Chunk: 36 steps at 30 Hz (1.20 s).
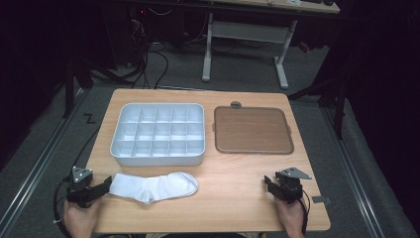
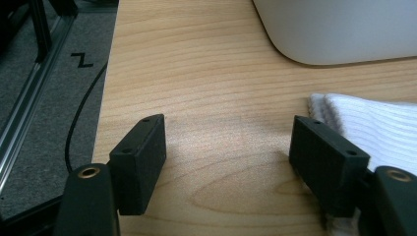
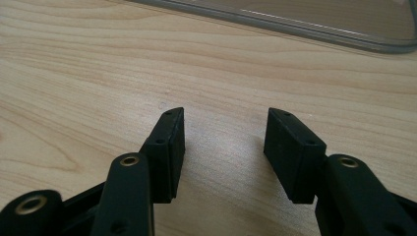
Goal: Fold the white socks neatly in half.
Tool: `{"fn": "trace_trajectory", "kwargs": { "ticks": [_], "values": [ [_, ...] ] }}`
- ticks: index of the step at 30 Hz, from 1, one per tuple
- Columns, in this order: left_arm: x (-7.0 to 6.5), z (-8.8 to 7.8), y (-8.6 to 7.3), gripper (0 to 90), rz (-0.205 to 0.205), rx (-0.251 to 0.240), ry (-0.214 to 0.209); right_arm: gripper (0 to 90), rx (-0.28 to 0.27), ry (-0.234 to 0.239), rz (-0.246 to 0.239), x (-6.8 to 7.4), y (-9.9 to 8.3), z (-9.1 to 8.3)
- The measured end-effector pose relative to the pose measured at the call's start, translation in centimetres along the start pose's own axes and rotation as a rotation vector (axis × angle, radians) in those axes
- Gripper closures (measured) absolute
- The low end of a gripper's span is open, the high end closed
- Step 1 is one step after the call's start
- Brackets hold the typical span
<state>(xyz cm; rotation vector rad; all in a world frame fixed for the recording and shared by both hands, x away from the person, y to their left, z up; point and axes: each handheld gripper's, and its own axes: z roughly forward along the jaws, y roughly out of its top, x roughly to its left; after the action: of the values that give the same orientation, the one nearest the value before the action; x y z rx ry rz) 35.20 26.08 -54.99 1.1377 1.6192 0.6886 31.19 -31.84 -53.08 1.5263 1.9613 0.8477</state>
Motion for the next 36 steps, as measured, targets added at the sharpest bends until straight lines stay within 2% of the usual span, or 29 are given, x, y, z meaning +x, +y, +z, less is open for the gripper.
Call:
{"fn": "trace_trajectory", "kwargs": {
  "ticks": [11,23,28,32,34,36],
  "values": [
    [0.03,0.01,0.04,33.8,-0.005,-0.008,0.006,50.5,0.000,-0.005,-0.001,0.06,0.01,0.01],
    [-0.06,0.03,-0.01,29.6,0.006,0.007,-0.006,52.5,0.000,0.013,-0.021,-0.04,0.03,0.00],
    [-0.07,0.04,-0.01,29.1,0.005,0.007,-0.004,53.0,-0.001,0.021,-0.015,-0.12,0.02,-0.01],
    [-0.07,0.04,0.03,31.7,-0.008,-0.005,0.006,53.0,0.003,0.019,-0.018,-0.07,0.03,-0.03],
    [0.01,-0.02,0.27,31.9,-0.039,-0.003,0.005,53.1,0.000,0.019,-0.019,-0.07,0.02,-0.02],
    [0.03,-0.01,0.37,33.9,-0.040,0.003,0.007,53.6,0.000,0.018,-0.020,-0.07,0.01,-0.03]
  ]
}}
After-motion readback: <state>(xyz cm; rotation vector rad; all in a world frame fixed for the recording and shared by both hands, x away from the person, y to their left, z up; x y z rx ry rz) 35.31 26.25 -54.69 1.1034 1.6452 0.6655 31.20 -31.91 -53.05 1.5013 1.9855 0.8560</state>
